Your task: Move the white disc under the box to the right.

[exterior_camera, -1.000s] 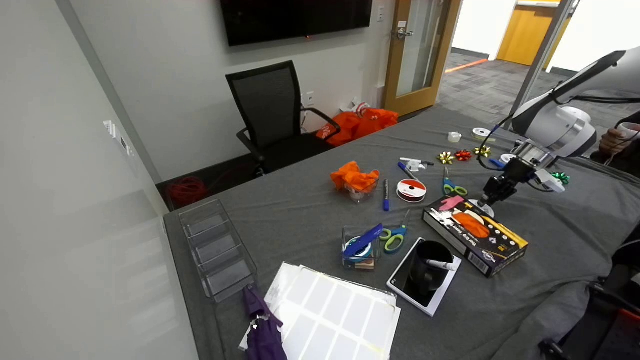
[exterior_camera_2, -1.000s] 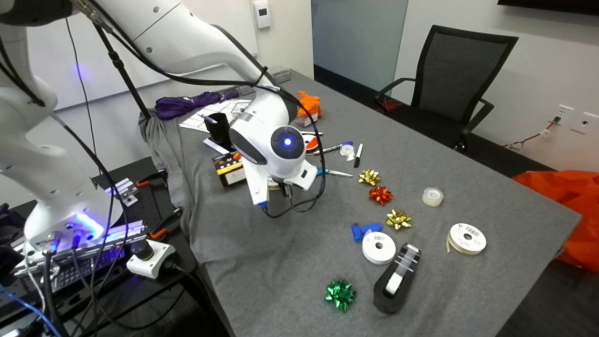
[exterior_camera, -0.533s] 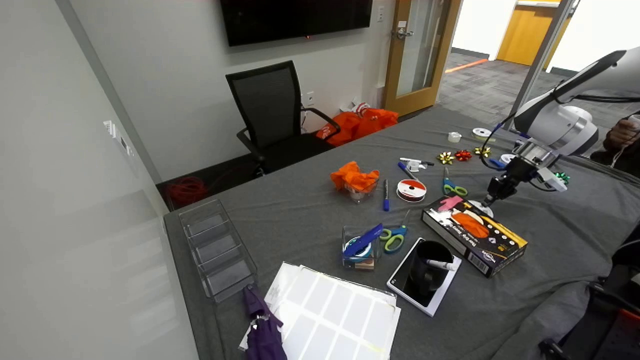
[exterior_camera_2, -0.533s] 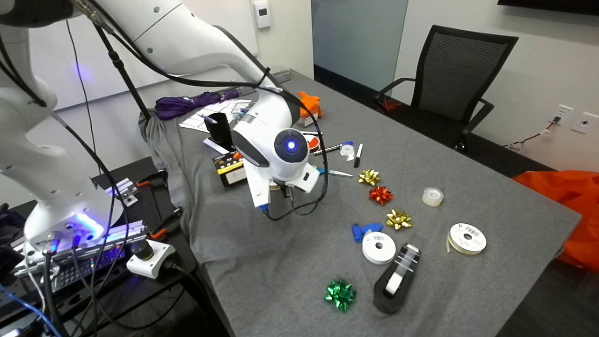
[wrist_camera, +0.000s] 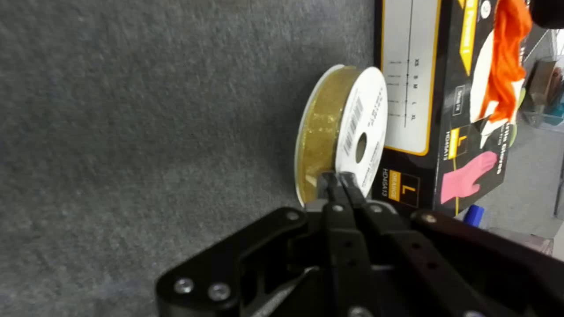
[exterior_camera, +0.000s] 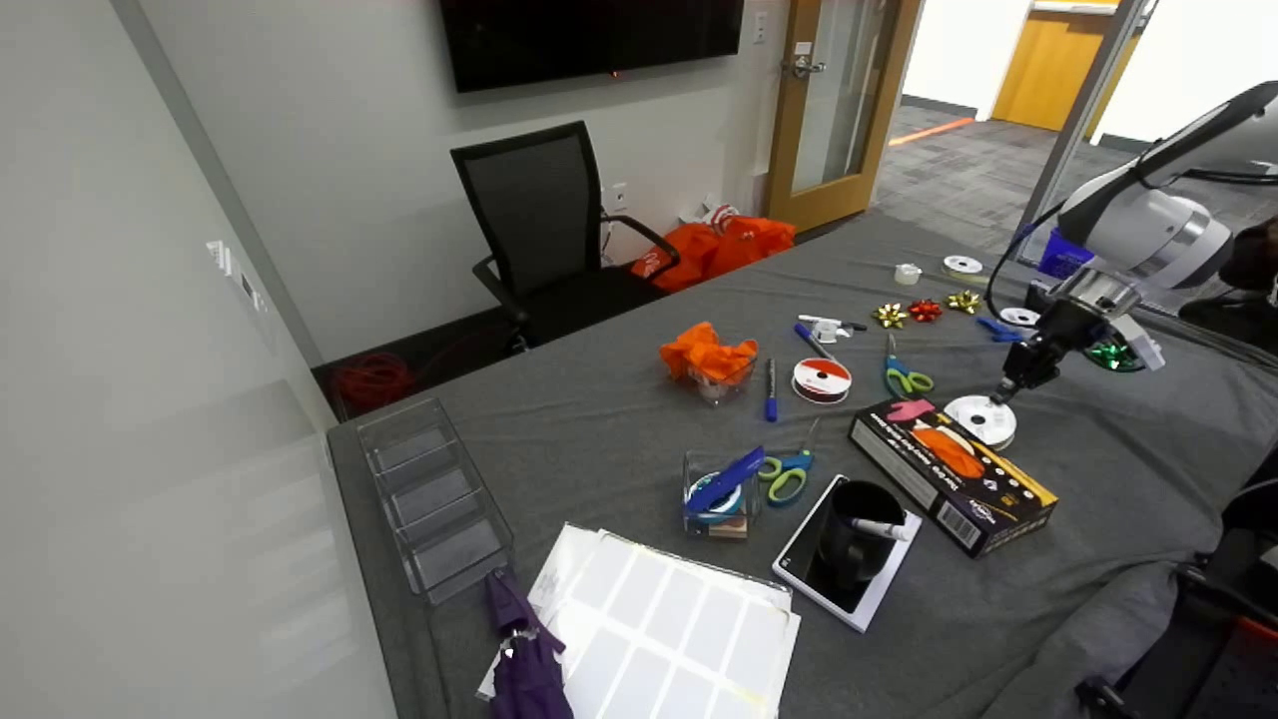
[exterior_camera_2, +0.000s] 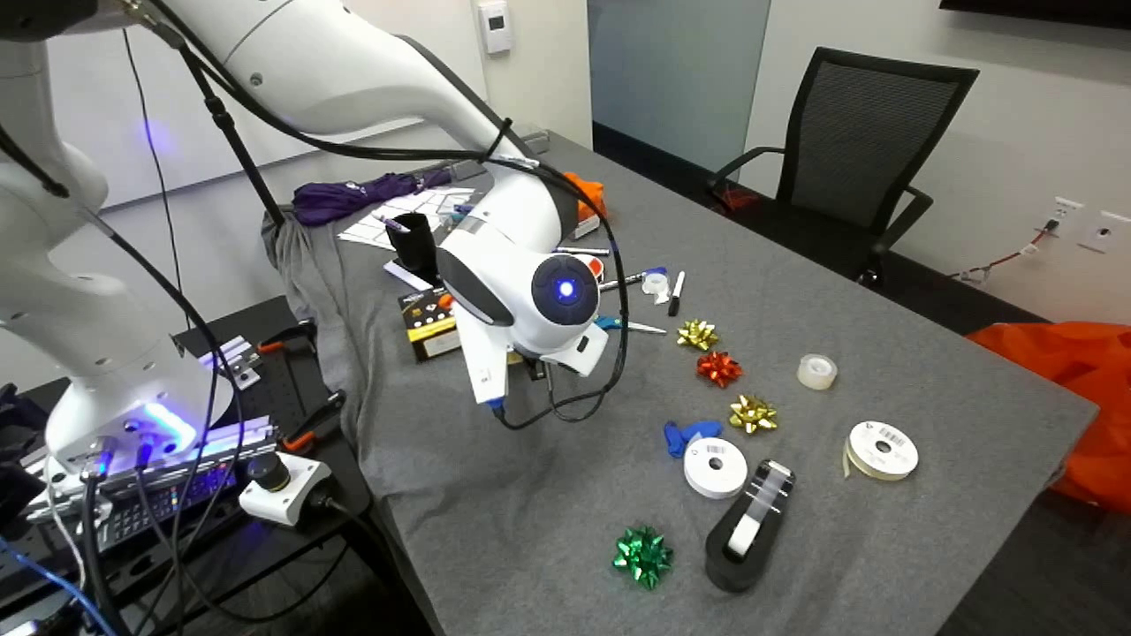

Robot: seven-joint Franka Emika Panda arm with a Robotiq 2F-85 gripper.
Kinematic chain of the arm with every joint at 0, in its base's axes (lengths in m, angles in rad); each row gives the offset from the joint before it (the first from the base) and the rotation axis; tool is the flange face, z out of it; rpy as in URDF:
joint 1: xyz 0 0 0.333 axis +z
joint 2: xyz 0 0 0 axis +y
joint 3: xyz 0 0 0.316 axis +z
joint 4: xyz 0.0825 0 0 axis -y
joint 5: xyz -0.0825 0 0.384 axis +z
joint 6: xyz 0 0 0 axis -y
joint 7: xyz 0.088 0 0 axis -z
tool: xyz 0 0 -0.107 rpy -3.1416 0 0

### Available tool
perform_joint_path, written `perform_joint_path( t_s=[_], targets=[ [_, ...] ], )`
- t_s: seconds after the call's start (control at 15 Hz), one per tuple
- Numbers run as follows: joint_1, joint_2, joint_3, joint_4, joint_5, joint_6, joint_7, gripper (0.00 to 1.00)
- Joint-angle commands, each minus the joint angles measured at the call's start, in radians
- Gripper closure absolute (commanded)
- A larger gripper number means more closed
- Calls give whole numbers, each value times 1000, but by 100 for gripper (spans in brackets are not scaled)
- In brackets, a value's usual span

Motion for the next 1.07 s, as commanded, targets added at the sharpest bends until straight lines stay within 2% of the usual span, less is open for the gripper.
perform_joint_path(
  t_s=[0.0,0.2,0.53,0.8,1.0],
  targets=[
    [-15,-50,-53,18,-51,-93,-22,100],
    [-32,-73,-73,43,-62,-159,-31,100],
    [-46,-85,-79,64,-23,-202,-50,100],
    [-50,-81,-83,94,41,-209,-32,100],
    [-33,-76,-106,122,20,-171,-13,100]
  ],
)
